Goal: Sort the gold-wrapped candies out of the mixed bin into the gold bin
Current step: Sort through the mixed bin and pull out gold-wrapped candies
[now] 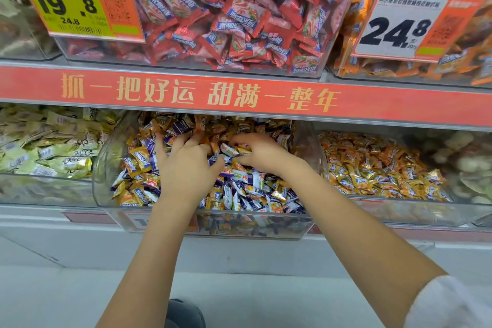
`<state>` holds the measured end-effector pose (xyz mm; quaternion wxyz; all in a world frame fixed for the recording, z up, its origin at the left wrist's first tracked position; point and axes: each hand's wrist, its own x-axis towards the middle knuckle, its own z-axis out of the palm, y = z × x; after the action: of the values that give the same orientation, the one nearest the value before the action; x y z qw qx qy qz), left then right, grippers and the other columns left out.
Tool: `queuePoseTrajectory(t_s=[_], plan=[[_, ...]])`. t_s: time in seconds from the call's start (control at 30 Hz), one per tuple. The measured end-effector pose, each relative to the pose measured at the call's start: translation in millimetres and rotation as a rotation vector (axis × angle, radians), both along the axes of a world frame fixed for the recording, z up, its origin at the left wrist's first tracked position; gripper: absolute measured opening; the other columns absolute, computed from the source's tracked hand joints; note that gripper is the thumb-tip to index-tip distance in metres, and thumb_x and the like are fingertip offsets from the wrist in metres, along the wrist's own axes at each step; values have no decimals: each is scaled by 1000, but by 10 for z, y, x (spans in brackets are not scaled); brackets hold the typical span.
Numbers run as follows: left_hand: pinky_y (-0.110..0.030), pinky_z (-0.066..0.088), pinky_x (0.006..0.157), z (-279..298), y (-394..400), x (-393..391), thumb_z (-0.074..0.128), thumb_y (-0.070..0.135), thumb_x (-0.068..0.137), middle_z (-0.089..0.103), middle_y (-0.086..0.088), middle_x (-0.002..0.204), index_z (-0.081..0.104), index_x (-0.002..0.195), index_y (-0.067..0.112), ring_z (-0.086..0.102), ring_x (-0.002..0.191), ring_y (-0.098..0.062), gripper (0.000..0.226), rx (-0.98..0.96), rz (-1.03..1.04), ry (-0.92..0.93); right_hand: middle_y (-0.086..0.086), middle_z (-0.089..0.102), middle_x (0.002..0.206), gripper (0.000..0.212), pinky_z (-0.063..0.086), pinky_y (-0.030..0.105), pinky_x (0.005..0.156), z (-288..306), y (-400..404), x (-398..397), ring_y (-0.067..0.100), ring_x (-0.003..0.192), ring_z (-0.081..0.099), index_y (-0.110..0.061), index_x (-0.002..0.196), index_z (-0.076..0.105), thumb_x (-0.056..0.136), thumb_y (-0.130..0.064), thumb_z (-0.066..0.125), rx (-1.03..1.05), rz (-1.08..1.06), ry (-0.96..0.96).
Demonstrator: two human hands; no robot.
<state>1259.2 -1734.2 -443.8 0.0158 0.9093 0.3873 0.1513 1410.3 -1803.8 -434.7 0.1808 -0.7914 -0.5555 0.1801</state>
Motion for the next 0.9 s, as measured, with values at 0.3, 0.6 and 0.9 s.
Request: queuePoseTrajectory(t_s=[0.3, 0.6, 0.9], plan=[[-45, -4, 117, 100, -46, 31, 53, 42, 83, 72, -1, 92, 73, 92, 17, 61, 101, -23, 34, 74, -112, -352, -6, 56, 122, 46, 39, 24, 78, 246, -232, 4, 13, 105, 52, -18, 129, 54, 88, -35, 67, 161, -306, 403], [-18, 50, 85, 260, -287, 138, 64, 22, 89, 46, 21, 132, 44, 131, 40, 57, 106, -1, 50, -852, -496, -618, -3, 54, 76, 43, 31, 19, 37, 403, -418, -38, 0, 40, 46, -7, 121, 53, 88, -30, 68, -20, -343, 772], [-12, 49, 57, 292, -32, -40, 78, 11, 76, 67, 8, 85, 71, 81, 21, 63, 63, -2, 13, -797, -211, -795, 3, 59, 75, 24, 32, 21, 38, 546, -718, -55, 10, 53, 47, -10, 101, 63, 86, -28, 70, 113, -396, 790]])
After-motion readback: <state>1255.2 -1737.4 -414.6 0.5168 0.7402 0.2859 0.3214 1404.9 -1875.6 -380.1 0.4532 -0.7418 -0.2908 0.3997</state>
